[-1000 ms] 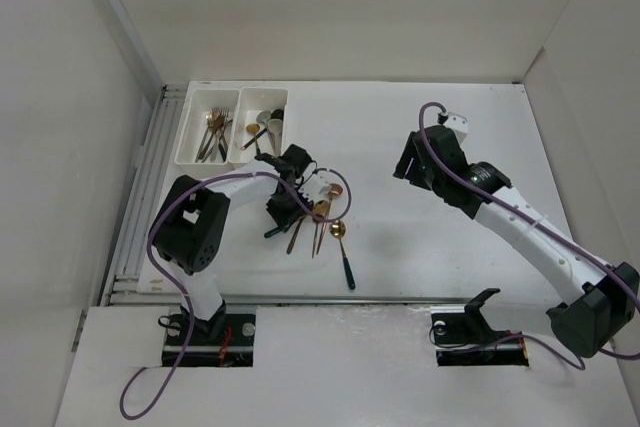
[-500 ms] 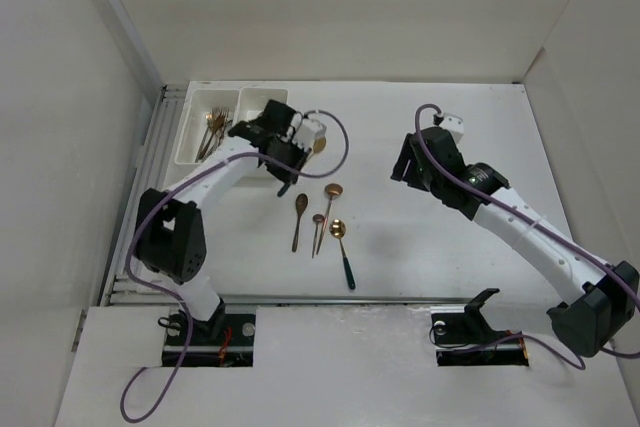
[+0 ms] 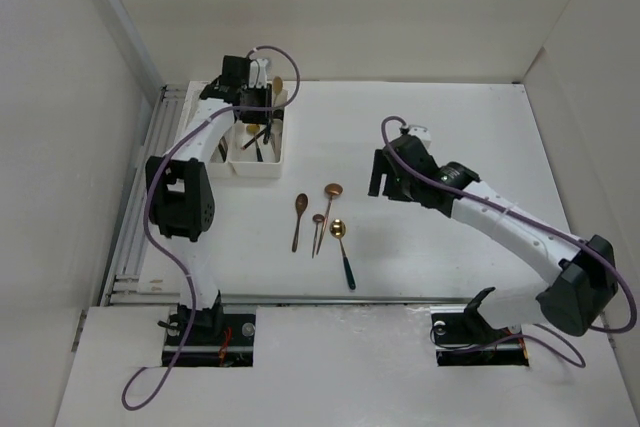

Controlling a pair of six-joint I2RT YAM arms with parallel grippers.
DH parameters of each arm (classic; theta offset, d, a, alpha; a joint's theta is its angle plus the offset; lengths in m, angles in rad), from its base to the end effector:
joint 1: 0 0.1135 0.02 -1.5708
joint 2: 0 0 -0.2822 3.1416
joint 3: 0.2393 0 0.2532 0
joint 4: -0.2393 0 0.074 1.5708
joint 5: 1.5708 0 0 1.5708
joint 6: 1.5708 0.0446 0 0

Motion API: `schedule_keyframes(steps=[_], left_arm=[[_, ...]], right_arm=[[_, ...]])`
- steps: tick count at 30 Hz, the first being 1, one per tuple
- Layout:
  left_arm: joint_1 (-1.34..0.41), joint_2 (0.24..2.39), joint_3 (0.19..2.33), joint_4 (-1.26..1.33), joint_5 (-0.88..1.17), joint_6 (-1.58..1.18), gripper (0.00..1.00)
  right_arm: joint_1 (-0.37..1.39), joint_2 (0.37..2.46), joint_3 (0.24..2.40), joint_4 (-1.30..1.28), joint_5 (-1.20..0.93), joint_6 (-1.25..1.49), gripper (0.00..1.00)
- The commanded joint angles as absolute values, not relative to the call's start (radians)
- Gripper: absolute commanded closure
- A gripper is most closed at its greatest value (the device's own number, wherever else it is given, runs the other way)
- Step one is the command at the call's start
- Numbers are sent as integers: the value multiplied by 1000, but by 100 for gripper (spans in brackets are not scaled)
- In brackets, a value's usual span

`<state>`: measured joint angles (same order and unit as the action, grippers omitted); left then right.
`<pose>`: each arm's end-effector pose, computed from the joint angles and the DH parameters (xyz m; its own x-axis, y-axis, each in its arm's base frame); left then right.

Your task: Sort the eating utensils into containers

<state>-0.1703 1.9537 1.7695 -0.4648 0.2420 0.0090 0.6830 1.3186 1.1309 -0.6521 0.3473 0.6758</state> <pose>0.4631 -0.0905 0.3183 -0.5924 0.1108 -0.7980 0.3581 0.9235 -0.1377 0.2267 0.1648 0.3135 -0.7115 0.1794 -0.6794 0.0358 0.9749 0.2199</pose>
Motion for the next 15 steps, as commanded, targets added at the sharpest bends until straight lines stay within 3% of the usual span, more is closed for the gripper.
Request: schedule_keyframes(steps=[1,5,10,15], left_arm=[[-181,1956,1813,-480,242,-31,75],[-172,1933,1743,-469,180,-31,65],[-135,1849,1640,-479,169,-43,64],[-89,1679,1566,-489,169,-43,62]], right_arm=[[739,1353,1161,-699,293,632,15],[854,1365,1117,-739,259,652,14],[980,1376,1040,-701,204,719,17],[1066,1517,1020,-640,158,749,24]])
